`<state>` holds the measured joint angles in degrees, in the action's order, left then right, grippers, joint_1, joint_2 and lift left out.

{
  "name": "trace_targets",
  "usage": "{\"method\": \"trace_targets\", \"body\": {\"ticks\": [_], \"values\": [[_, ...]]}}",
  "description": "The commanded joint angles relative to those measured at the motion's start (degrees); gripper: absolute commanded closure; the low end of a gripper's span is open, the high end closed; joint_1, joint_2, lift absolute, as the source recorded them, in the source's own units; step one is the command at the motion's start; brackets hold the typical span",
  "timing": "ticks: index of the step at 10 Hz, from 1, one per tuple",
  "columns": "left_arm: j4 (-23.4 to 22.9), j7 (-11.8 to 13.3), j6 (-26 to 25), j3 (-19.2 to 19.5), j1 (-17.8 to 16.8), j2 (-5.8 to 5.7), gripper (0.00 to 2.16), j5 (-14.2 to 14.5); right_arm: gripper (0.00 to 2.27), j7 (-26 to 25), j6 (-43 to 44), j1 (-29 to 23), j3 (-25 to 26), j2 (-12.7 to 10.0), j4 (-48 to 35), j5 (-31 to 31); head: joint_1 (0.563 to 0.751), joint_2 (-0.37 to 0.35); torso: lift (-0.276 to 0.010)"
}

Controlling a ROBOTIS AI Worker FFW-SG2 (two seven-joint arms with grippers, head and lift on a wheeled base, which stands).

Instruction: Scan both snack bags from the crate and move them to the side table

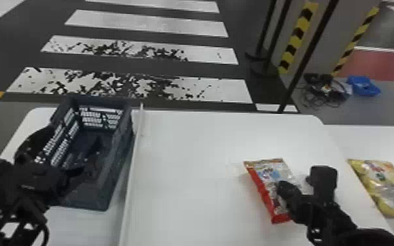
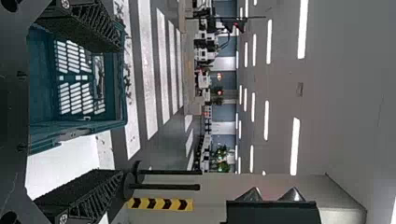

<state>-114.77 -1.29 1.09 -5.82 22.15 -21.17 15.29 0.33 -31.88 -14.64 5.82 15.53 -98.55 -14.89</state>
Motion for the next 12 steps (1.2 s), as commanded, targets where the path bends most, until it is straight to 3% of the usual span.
{"method": "trace_targets", "body": {"ticks": [1, 3, 5, 10, 11, 12], "values": [[0.16, -0.03, 0.00, 0.02, 0.00, 0.16, 0.07, 0.00, 2.24, -1.47, -2.36, 0.49, 4.29, -1.90, -0.24, -0.85, 0.695, -0.153, -0.095], [0.96, -0.03, 1.23, 0.19, -0.08, 0.07, 0.07, 0.26, 2.24, -2.61, -3.24, -0.83, 7.54, -3.84, -1.20, -2.69, 0.695, -0.199, -0.095], [1.92, -0.03, 1.76, -0.16, -1.05, 0.25, 0.07, 0.70, 2.24, -2.61, -3.59, -2.33, 7.19, -5.42, -3.84, -4.10, 0.695, -0.211, -0.095], [2.01, 0.06, 1.93, -0.60, -1.67, -0.01, 0.07, 0.88, 2.23, -4.37, -6.93, -2.94, 7.90, -5.95, -8.76, -4.45, 0.695, -0.191, -0.095], [2.01, 0.06, 2.11, -0.77, -1.75, 0.07, 0.07, 0.88, 1.93, -5.34, -7.81, -4.26, 8.16, -6.03, -12.80, -4.80, 0.695, -0.192, -0.095], [2.01, 0.06, 2.11, -0.77, -1.84, 0.07, 0.07, 0.88, 1.21, -5.69, -7.81, -6.19, 9.65, -6.03, -17.55, -6.03, 0.695, -0.194, -0.095]]}}
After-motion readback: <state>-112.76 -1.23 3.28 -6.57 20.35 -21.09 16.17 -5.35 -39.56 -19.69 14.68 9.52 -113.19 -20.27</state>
